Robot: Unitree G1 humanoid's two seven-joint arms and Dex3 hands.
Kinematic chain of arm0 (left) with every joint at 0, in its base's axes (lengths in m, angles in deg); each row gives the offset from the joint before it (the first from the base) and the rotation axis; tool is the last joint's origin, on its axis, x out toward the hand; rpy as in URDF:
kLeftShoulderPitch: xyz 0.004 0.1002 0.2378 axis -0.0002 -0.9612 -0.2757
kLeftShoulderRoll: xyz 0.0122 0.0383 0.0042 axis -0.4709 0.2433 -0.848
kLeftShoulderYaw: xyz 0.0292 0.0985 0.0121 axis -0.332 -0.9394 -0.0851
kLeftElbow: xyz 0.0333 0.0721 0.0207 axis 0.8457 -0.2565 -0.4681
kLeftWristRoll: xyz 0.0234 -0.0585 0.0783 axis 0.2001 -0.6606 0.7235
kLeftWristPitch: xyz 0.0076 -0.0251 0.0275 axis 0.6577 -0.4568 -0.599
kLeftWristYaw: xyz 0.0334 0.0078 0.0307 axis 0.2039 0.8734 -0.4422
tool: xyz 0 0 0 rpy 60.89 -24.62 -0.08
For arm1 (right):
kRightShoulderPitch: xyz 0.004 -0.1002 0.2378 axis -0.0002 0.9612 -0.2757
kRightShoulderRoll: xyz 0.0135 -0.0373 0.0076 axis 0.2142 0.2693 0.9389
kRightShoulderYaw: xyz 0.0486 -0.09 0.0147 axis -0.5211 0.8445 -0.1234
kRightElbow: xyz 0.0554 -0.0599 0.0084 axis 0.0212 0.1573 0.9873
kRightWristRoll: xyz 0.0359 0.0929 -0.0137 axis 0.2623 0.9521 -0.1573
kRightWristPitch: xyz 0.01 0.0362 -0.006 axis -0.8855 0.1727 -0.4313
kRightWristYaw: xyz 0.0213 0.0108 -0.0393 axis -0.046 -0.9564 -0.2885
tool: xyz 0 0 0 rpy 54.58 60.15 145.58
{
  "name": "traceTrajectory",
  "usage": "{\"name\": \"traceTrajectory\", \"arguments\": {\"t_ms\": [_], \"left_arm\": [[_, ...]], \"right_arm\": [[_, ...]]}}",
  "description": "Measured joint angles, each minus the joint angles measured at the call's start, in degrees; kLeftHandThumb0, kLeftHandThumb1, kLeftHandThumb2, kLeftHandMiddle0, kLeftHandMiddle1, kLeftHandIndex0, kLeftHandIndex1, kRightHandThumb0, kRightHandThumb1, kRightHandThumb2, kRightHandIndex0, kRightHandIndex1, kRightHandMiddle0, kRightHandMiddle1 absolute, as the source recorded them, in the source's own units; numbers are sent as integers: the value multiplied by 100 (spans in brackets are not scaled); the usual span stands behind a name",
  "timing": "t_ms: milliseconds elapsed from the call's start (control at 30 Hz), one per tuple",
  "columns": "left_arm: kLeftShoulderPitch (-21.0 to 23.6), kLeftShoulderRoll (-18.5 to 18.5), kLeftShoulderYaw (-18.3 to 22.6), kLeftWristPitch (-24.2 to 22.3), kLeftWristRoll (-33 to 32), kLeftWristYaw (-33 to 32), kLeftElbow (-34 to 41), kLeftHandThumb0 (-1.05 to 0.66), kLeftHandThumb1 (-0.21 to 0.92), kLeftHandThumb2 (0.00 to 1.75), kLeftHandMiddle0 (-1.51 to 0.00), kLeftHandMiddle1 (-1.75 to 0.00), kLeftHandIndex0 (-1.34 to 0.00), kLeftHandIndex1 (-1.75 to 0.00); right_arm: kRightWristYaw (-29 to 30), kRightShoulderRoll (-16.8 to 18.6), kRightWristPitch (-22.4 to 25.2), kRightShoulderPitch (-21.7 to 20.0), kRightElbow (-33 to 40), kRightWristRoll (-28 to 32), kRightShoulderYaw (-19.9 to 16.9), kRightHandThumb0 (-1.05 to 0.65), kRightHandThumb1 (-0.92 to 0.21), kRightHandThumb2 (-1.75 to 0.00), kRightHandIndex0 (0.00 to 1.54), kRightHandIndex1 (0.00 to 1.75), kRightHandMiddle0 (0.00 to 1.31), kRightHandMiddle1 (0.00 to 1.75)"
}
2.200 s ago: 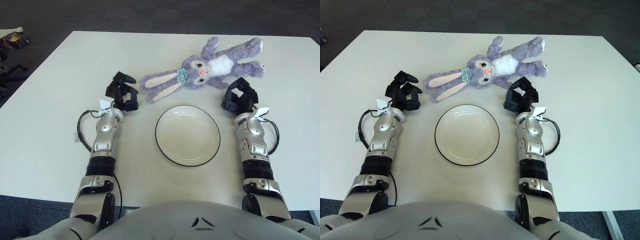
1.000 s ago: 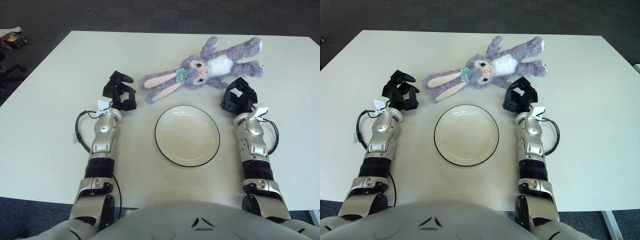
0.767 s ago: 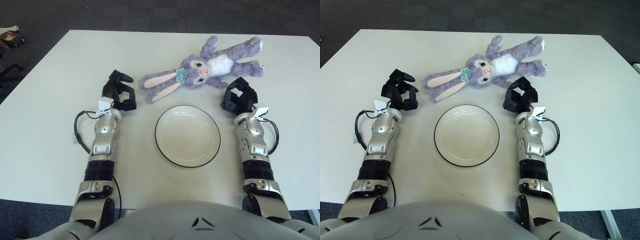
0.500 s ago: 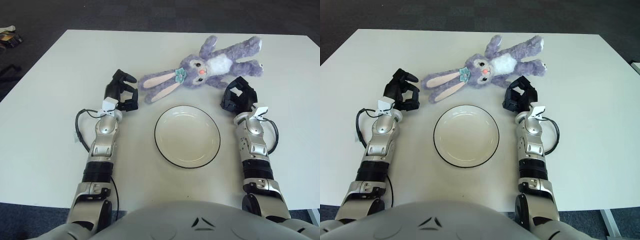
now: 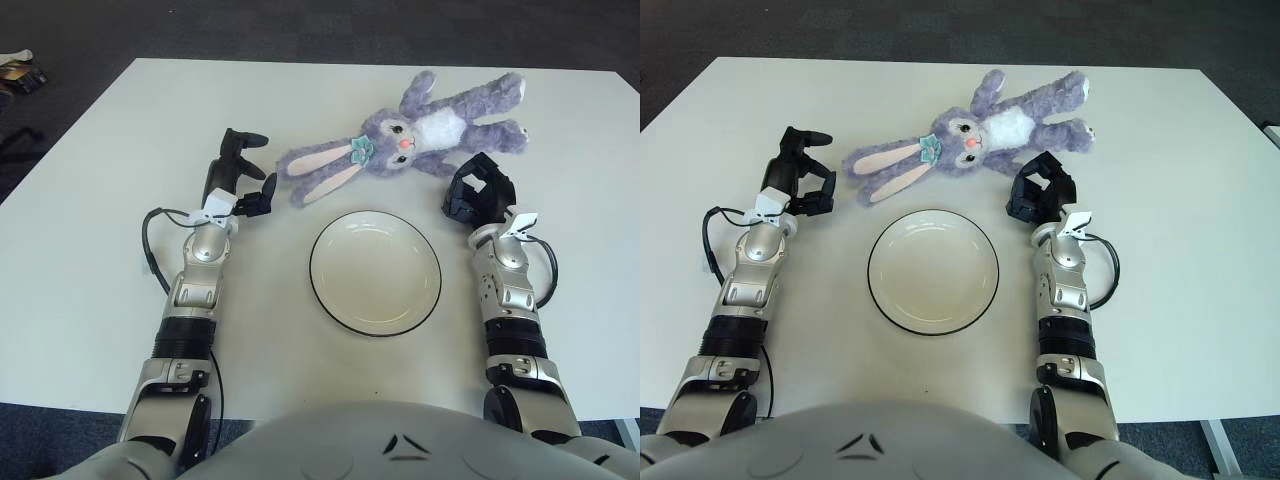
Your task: Put the doll into the plate.
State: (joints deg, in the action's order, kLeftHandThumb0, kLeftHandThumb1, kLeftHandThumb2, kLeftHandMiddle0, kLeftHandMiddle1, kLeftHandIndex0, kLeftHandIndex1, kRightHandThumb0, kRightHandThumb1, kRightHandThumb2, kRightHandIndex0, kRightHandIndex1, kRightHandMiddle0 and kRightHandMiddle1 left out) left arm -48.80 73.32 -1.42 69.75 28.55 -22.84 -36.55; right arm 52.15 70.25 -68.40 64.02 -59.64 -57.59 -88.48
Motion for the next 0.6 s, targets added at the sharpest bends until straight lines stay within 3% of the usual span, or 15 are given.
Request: {"name": "traceTrajectory", "arguments": {"t_ms": [100,200,400,533,600], "left_arm": [[110,-86,-37,8,133,-6,2,-37,56,82,-42,-171,0,-72],[253,-159,-83,43,302,-34,-37,-66,58,73,-43,-174,0,-74],[678,-235,-274,100,694,-157,-83,-81,59,66,-42,-175,0,-81],[884,-328,-408,186,999,-229,-84,-84,59,65,-29,-175,0,-83],[960,-378,-482,231,1195,-298,-86,-88,60,64,-14,-169,0,-87]], "right_arm": [[-2,-5,2,-9,-7,0,8,-49,-31,-133,105,175,62,175],[-6,-9,2,-19,-20,1,10,-49,-30,-134,105,175,63,175],[-6,-21,2,-49,-59,2,7,-49,-29,-134,105,175,63,175],[-23,-21,2,-74,-81,3,10,-49,-29,-135,106,175,64,175],[-35,-22,2,-79,-84,3,12,-49,-29,-135,105,175,64,175]]}}
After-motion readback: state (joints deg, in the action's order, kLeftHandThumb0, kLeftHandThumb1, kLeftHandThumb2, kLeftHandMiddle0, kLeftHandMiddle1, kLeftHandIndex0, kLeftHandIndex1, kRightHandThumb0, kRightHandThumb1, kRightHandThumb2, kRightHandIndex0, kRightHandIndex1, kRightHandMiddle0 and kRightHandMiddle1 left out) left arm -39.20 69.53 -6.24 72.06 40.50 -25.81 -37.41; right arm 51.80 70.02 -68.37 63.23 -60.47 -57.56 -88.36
